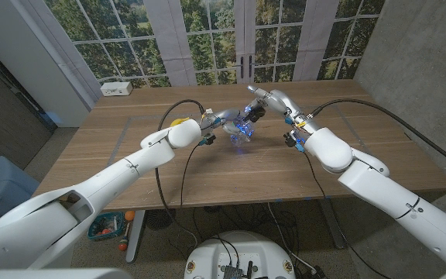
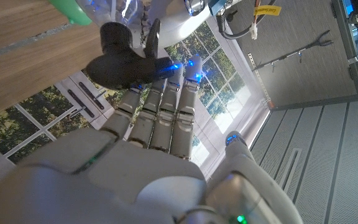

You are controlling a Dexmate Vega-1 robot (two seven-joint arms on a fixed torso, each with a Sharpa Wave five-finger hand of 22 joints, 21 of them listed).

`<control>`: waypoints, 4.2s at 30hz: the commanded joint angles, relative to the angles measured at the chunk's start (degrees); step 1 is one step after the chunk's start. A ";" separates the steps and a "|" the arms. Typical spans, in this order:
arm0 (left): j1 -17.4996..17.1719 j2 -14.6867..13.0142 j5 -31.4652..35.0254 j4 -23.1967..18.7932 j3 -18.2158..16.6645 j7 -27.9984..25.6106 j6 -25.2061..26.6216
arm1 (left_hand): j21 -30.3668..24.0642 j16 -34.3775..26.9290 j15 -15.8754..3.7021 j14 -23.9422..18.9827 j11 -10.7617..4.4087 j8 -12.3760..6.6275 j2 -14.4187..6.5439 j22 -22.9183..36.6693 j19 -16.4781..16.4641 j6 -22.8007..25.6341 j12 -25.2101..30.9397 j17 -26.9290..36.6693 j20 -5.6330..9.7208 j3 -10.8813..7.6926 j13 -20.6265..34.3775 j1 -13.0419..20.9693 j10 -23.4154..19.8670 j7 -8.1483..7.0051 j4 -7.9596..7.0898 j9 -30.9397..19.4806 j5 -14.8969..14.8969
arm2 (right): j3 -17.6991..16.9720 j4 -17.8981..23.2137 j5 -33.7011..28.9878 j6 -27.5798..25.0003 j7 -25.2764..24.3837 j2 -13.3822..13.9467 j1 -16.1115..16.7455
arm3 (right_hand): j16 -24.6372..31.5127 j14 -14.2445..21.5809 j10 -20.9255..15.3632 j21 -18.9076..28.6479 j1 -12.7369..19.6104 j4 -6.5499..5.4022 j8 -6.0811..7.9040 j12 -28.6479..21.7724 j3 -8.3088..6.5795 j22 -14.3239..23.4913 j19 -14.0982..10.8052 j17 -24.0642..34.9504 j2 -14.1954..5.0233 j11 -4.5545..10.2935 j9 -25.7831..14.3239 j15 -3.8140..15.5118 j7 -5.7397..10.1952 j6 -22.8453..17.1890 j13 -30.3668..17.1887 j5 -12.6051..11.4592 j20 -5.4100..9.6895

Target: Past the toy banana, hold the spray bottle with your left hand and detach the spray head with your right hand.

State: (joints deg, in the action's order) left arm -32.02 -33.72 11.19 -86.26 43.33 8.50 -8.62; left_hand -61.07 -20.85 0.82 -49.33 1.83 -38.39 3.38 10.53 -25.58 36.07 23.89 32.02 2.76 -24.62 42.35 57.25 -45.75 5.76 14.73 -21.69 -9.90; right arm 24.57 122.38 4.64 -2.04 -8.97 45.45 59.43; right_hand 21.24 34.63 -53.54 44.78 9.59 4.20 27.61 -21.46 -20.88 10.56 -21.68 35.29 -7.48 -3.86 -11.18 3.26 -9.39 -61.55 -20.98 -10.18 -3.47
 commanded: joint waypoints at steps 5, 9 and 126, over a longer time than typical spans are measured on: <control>1.12 0.78 -2.38 1.66 0.01 0.29 -0.47 | -0.64 0.14 -14.49 -8.07 -13.37 -0.40 -11.98 0.10 0.33 9.96 0.00 0.39 4.22 -5.55 0.24 10.84 -14.07 -8.49 -4.88 -0.14 -0.16 | -2.46 2.11 -2.87 1.09 -3.94 0.93 4.37 | 0.42 -0.01 -1.77 -1.00 0.70 0.60 0.12 -0.54 -0.17 0.08 1.43 -0.14 0.06 -0.23 0.00 0.66 -0.17 -1.31 0.13 -0.11 0.53; 1.06 1.04 -3.37 2.28 -0.33 -0.02 -1.15 | -0.75 0.18 -14.48 -8.10 -13.36 -0.37 -11.95 0.09 0.40 10.03 -0.07 0.46 4.24 -5.57 0.29 10.82 -14.09 -8.52 -4.87 -0.10 -0.16 | -2.93 1.69 -3.62 2.14 -5.80 -0.04 5.40 | 2.44 3.74 -1.59 -0.81 0.49 0.51 -0.25 -0.40 -0.32 0.12 0.65 0.47 -0.49 -0.55 -0.25 0.34 -0.02 -1.11 -0.24 -0.16 0.49; 3.13 3.57 -16.89 13.10 -2.32 9.49 -14.23 | -3.07 1.98 -14.46 -8.47 -13.38 -0.16 -11.76 -0.22 2.05 9.98 -1.80 1.40 4.63 -6.04 1.44 10.23 -14.67 -9.02 -4.91 -0.87 -0.39 | -0.73 -2.68 -20.73 -9.93 -26.82 -9.28 2.55 | -0.26 -17.30 20.94 0.56 40.62 3.56 7.84 4.42 -1.62 -0.05 4.57 1.34 -2.01 15.62 -15.75 8.58 13.10 9.24 -5.97 -1.80 9.83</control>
State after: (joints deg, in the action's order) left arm -28.12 -29.61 -5.85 -71.86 41.27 18.61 -23.61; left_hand -63.79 -18.84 1.10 -49.65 1.83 -38.33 3.38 10.04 -23.72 36.14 21.88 33.36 2.57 -24.98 43.67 57.25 -46.37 5.84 15.09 -22.47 -9.90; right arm 24.84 121.38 -13.82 -14.28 -31.26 38.16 60.56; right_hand 21.17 16.74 -30.10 44.77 47.99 9.04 34.82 -16.80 -21.36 10.41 -17.19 36.62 -6.78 9.72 -26.51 2.15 1.57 -50.14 -26.71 -11.50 2.45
